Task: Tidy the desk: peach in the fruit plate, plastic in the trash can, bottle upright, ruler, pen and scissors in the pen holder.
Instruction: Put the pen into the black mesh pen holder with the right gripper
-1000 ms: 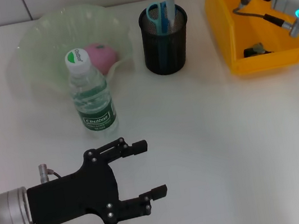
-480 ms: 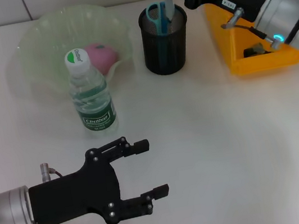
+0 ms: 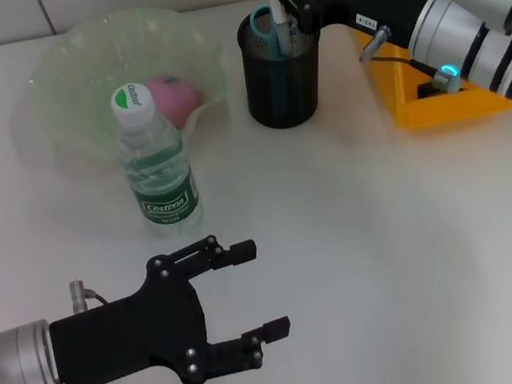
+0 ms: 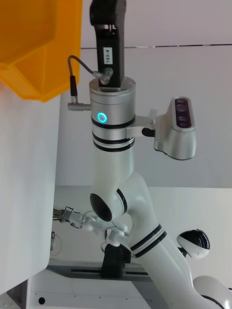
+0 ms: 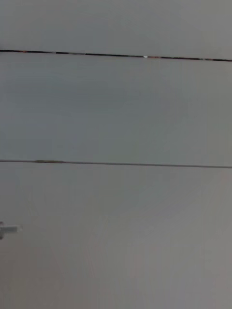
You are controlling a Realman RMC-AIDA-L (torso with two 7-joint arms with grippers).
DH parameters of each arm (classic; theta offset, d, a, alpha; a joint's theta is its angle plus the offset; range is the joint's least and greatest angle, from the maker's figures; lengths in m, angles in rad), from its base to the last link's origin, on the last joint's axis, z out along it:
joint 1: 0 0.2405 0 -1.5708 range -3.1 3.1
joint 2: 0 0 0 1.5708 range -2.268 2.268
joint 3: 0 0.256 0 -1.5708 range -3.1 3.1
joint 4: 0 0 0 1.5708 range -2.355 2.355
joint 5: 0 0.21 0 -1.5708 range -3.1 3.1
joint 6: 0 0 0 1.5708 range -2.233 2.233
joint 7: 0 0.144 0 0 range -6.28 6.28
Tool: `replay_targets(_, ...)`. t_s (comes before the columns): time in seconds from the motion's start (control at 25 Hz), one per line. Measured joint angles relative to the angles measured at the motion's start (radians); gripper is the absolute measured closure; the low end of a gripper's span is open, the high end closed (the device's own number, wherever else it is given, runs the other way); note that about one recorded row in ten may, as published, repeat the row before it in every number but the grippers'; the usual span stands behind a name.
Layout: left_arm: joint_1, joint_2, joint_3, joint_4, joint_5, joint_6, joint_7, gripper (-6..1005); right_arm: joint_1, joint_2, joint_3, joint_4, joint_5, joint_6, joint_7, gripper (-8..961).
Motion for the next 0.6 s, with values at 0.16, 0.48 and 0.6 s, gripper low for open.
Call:
replay_targets(0.16,-0.001,0.000,0.001,0.000,0.000,0.001,0.000,202,0.007,0.000,-0.001,0.005,0.003,0.048,0.029,790)
replay_targets(0.48,0.000,0.000,-0.001,-0.001,0.000,0.000,0.000,202,0.035,0.000,-0.003,0.042,-0.001,0.063,0.034,773)
replay_targets(0.6,0.000,0.000,-0.001,-0.001,0.000,0.000,0.001,202,0.042,0.000,-0.017,0.051,-0.002,0.065,0.034,766)
